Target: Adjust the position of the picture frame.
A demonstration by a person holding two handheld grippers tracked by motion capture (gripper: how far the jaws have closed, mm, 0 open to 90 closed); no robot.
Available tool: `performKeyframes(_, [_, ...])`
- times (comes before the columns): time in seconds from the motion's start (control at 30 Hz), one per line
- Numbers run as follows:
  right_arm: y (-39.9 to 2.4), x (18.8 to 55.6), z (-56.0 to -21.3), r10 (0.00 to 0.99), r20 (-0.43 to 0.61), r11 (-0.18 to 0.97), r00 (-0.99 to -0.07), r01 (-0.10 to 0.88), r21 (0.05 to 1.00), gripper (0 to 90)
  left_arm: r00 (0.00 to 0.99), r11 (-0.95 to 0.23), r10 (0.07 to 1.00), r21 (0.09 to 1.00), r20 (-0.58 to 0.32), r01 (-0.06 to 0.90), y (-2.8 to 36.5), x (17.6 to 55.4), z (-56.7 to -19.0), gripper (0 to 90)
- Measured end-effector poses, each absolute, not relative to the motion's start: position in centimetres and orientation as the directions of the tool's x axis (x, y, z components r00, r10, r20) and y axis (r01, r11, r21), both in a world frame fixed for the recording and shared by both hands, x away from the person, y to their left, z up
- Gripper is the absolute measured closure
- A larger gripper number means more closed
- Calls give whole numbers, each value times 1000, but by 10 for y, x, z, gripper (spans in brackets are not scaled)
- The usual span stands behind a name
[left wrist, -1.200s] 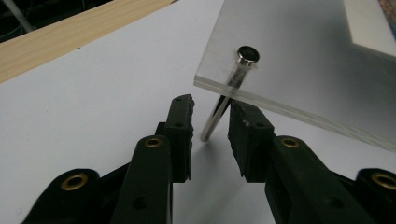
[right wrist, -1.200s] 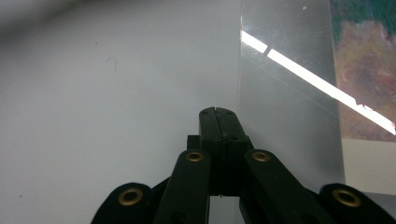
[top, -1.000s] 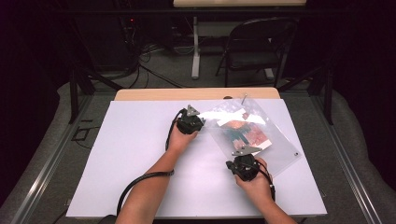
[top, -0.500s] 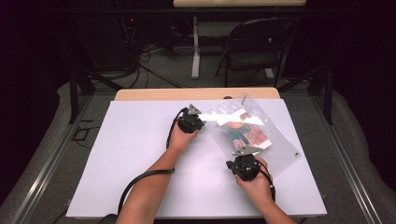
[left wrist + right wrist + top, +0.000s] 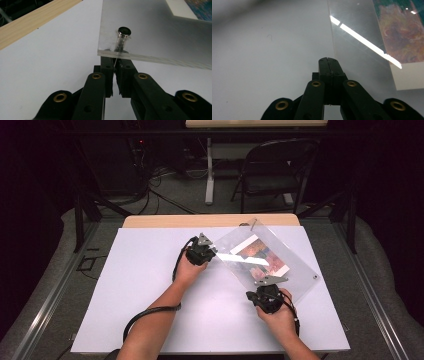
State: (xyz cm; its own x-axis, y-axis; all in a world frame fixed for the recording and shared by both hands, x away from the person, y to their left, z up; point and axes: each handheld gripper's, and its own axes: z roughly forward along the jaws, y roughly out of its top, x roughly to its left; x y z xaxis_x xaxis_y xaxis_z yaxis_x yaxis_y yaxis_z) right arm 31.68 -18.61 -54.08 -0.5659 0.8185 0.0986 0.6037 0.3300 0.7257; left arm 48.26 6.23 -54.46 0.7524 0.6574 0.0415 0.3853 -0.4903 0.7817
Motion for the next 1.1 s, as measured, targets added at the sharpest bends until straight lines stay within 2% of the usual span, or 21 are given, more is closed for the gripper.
performKeyframes(0.13, [-194,318,-537,830,105,307,-548,605,734,900,753,-501,656,779,58,377,70,472,-539,851])
performKeyframes(0.23, [-206,323,-533,825,180,246,-536,627,739,900,754,-502,654,781,61,372,75,463,-535,853])
performKeyframes(0.37, [-211,325,-529,814,221,221,-537,639,737,900,759,-497,649,788,59,364,80,450,-531,854])
performKeyframes(0.93, [-216,330,-518,806,245,200,-539,638,744,900,768,-476,639,812,55,337,98,412,-518,856])
performKeyframes(1.1, [-215,334,-518,791,290,182,-539,659,730,900,773,-481,631,812,59,331,102,400,-515,857])
